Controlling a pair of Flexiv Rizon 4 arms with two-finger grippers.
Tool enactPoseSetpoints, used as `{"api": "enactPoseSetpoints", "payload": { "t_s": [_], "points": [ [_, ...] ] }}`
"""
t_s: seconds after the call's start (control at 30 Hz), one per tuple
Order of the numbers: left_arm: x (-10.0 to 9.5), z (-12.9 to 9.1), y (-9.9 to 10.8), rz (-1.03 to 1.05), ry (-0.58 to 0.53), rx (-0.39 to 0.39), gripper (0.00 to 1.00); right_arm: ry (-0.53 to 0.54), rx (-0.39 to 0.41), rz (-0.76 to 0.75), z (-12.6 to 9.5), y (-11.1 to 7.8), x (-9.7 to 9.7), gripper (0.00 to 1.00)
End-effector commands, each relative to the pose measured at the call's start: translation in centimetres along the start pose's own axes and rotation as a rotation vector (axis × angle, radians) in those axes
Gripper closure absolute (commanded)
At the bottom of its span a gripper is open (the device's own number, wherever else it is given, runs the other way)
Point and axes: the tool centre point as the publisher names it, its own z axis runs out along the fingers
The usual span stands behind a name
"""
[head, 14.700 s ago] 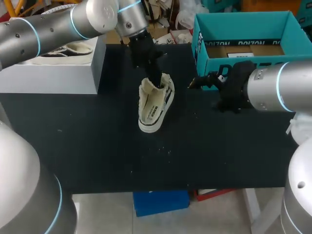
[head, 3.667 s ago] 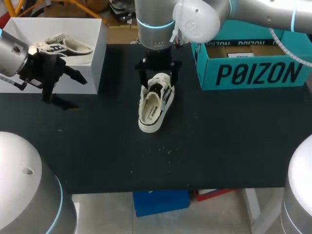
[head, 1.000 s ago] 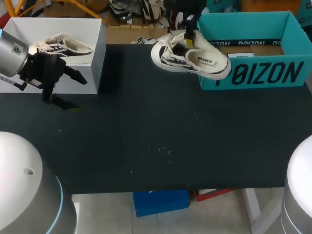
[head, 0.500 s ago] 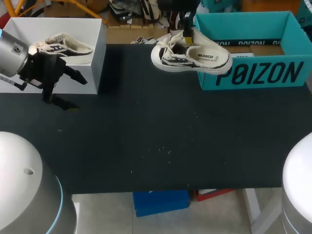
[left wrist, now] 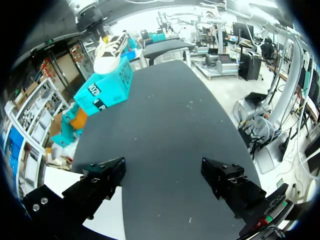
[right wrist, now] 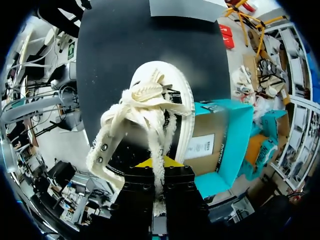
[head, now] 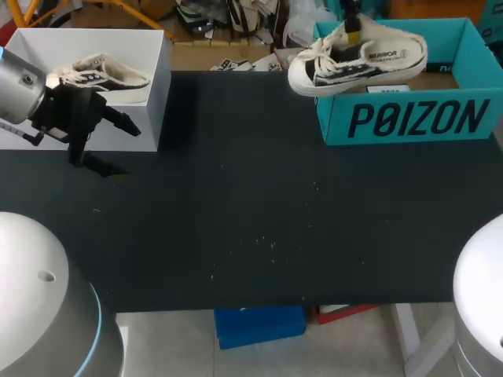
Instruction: Take the shoe out of the shoebox, open the shoe tongue, remove and reinsert the insole, then place the shoe into the shoebox
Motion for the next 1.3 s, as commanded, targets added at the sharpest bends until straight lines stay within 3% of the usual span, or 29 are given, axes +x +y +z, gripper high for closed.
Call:
{"api": "enactPoseSetpoints", "payload": {
  "t_s": [0.03, 0.33, 0.57, 1.3],
  "points": [
    [0.1, 0.1, 0.1, 0.002, -0.004, 0.000, 0.00, 0.023, -0.012, -0.039, 0.4, -3.3, -2.5, 1.00],
    [0.1, 0.1, 0.1, 0.002, -0.004, 0.000, 0.00, 0.048, -0.004, -0.081, 2.7, -8.3, -7.8, 1.00],
    [0.1, 0.1, 0.1, 0.002, -0.004, 0.000, 0.00, 0.067, -0.047, -0.083, 5.2, -9.9, -10.3, 1.00],
    [0.1, 0.1, 0.1, 0.002, -0.004, 0.000, 0.00, 0.172, -0.148, -0.072, 12.9, -9.2, -10.5, 1.00]
  ]
}}
